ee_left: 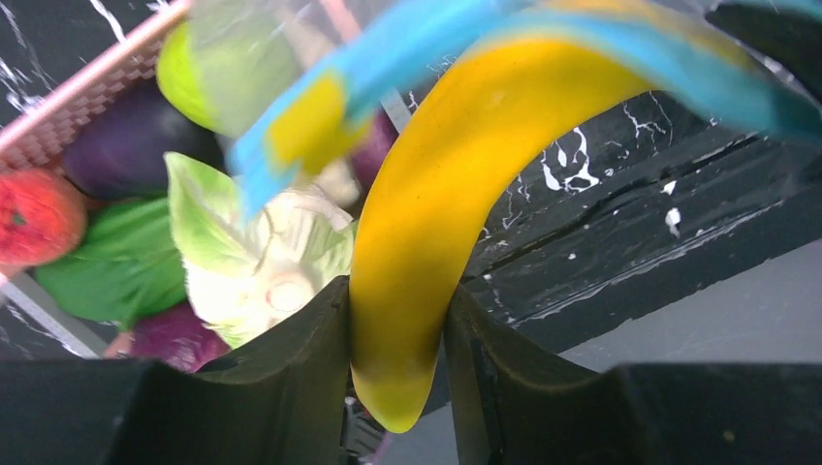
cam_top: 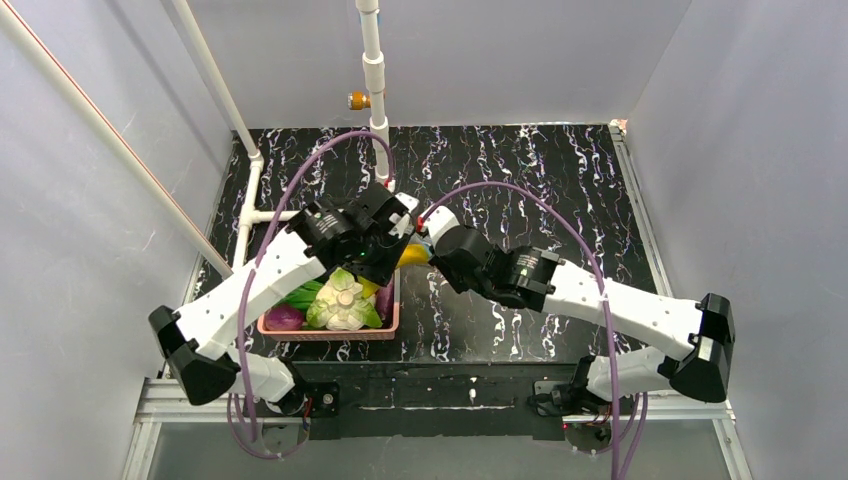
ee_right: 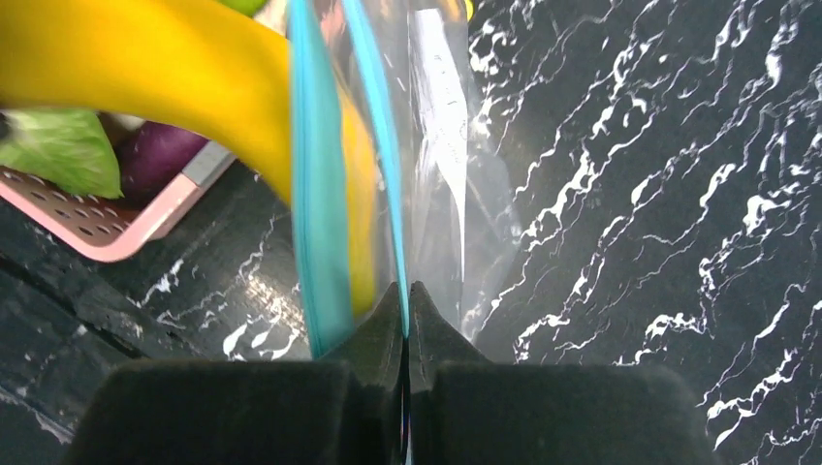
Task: Place the food in the zip-top bag and seal the zipper
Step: Place the fake fruit in the zipper food storage bag.
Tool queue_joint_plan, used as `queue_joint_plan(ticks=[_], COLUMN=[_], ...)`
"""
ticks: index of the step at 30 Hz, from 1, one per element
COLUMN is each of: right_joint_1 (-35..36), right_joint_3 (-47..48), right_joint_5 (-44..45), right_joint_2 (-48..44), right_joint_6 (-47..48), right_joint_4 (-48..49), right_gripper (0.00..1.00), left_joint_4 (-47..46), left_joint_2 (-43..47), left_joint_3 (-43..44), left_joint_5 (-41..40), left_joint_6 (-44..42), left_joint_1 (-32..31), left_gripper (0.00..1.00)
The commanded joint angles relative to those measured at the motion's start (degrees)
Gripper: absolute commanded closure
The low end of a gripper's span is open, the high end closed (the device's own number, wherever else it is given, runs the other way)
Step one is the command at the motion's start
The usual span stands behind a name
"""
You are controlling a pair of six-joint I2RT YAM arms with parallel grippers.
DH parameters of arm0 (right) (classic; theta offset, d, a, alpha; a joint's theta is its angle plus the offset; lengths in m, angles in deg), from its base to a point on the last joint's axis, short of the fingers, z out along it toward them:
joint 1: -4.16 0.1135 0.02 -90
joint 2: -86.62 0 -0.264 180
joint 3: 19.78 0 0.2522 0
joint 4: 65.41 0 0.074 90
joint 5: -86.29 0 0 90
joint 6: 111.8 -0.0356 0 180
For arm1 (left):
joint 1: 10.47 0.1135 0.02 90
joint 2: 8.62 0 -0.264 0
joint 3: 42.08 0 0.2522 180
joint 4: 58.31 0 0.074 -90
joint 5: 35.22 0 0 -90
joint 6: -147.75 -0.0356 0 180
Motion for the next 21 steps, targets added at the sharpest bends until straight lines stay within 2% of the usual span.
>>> queue_joint_plan(ticks=[1,8,13,21], right_joint_1=[4.69,5.10,4.94,3.79], right_joint_3=[-0.49,2.48,2.72,0.91], right_joint_5=[12.06,22.27,26.33,24.71], right_joint_2=[-1.95,0.72,1.22,0.05], right_joint_6=[-3.76,-11.82,-11.56,-8.90], right_joint_4=[7.08,2.96,2.83,6.77], right_gripper=[0.99,0.99,0.99,0.99], left_joint_4=[-0.96,-7.28,-10.11,-16.15], left_joint_2=[-1.54,4.74,12.32,21.71], left_joint_3=[-1.92,-7.69,-12.12,-15.46], left_joint_5=[-1.23,1.25,4.09,9.57], left_joint_6=[11.33,17.03,20.62,28.28], left_joint_1=[1.11,1.11,1.11,1.28], left_gripper=[1.00,1.00,1.00,1.00])
